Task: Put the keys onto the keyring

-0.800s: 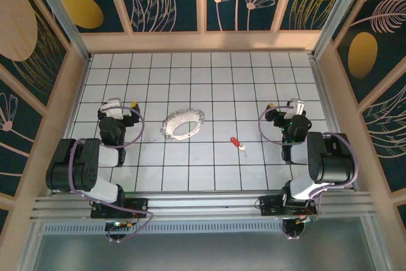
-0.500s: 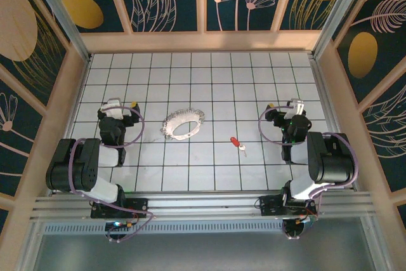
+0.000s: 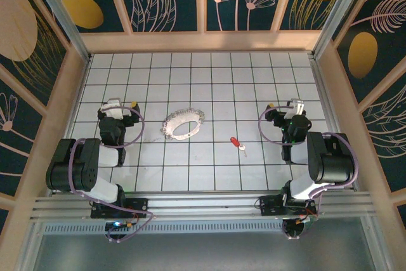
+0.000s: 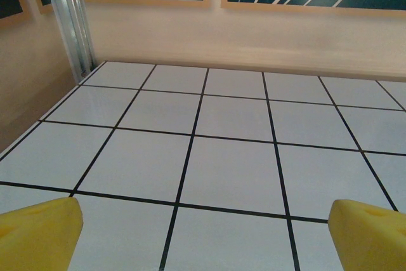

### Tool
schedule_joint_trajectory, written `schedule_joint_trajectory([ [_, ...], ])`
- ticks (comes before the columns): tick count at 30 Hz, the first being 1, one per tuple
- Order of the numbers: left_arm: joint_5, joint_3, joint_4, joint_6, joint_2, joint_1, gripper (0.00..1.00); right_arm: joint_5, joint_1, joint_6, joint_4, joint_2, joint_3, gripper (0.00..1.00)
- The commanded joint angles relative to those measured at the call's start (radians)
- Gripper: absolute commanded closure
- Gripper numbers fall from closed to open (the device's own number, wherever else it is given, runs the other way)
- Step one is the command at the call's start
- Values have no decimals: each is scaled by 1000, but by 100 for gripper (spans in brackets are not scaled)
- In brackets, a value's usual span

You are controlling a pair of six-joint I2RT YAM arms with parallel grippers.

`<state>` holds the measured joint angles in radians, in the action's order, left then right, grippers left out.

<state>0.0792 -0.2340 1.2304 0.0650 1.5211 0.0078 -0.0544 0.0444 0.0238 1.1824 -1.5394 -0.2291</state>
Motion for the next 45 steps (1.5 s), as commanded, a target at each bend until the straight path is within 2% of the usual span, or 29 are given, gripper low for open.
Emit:
schedule_joint_trajectory([
  [1, 3, -11, 26, 15, 0, 3, 1, -23, 7, -10, 48, 1, -13, 1],
  [8, 7, -9, 11, 19, -24, 3, 1, -28, 23, 11, 40, 39, -5, 1],
  [15, 45, -75, -212, 22, -138, 3, 1, 44, 37, 54, -201, 205, -69, 1],
  [19, 53, -149, -400, 43, -216, 3, 1, 158, 42, 150, -392, 277, -146, 1],
  [22, 36, -221, -539, 120, -266, 3, 1, 115, 47, 154, -517, 308, -213, 1],
  [29, -77, -347, -691, 488, -309, -4, 2, -86, 44, 217, -691, 378, -285, 1],
  [32, -106, -399, -772, 548, -294, -46, 2, -71, 45, 304, -731, 404, -286, 1],
  [35, -83, -426, -831, 506, -298, -141, 1, -18, 66, 452, -833, 415, -310, 1],
  [39, -110, -416, -858, 504, -314, -204, 2, -52, 82, 479, -896, 380, -336, 1],
  [45, -139, -381, -875, 476, -333, -282, 2, -51, -2, 456, -949, 346, -335, 1],
])
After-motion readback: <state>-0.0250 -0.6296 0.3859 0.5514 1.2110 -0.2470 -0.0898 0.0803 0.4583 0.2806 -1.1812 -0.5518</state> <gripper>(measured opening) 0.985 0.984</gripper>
